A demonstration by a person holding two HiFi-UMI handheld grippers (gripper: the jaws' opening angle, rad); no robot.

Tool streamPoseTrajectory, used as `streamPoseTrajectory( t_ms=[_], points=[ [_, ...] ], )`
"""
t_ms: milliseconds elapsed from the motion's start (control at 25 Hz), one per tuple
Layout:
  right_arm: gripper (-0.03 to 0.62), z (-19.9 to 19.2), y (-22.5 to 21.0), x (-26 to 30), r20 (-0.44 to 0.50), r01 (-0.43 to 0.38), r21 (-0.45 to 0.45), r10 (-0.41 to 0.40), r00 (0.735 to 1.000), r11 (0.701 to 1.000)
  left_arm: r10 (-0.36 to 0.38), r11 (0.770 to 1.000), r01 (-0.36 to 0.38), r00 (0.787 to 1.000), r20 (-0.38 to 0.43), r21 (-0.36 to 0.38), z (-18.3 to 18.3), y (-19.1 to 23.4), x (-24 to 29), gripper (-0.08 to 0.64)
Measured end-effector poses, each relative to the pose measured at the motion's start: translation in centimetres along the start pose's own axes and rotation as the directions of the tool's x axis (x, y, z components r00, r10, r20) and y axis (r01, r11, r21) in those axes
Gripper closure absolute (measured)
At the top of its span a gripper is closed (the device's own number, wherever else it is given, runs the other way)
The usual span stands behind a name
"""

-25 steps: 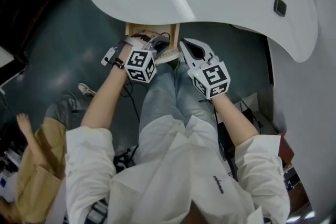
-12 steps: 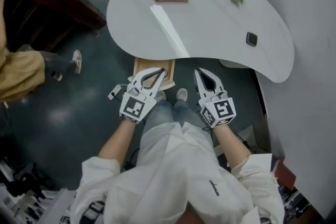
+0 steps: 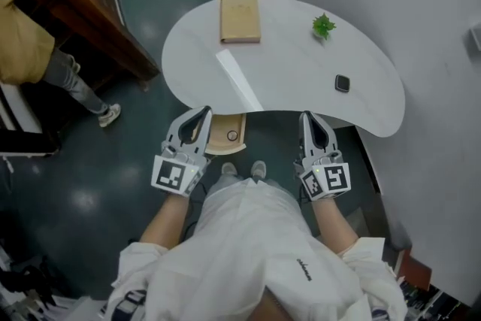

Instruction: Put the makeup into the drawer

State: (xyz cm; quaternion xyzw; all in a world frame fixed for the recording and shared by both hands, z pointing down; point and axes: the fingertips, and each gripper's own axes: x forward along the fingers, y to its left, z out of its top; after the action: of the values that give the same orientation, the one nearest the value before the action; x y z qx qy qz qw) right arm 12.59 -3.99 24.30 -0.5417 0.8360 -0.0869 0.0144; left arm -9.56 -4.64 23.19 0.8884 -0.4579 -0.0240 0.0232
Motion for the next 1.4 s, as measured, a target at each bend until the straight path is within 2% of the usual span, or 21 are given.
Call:
streamPoseTrajectory(
  t_ms=[200,400,760,1400],
  points=[
    [0.575,4.2,-1.8,-2.6,0.105,0.058,-0.018,-0.055,0.993,0.998,0.05,0.997,-0.055,0.995,0.082,0.061,4.9,-0.1,-1.6,0.534],
    [0.575,5.6,-4.0,-4.5,0.134,0.114,-0.042,-0.108,0.985,0.993,0.067,0.992,-0.079,0.99,0.12,0.098,6.8,-0.5,-1.2,0.534],
    [0.575,5.5,-5.3,-5.2,0.136,0.148,-0.028,-0.143,0.98,0.989,0.072,0.99,-0.087,0.989,0.13,0.108,6.9,-0.6,-0.8,0.534],
    [0.575,4.8,-4.9,-5.0,0.117,0.143,-0.013,-0.14,0.983,0.99,0.071,0.992,-0.083,0.991,0.117,0.098,6.2,-0.4,-0.8,0.534]
  ],
)
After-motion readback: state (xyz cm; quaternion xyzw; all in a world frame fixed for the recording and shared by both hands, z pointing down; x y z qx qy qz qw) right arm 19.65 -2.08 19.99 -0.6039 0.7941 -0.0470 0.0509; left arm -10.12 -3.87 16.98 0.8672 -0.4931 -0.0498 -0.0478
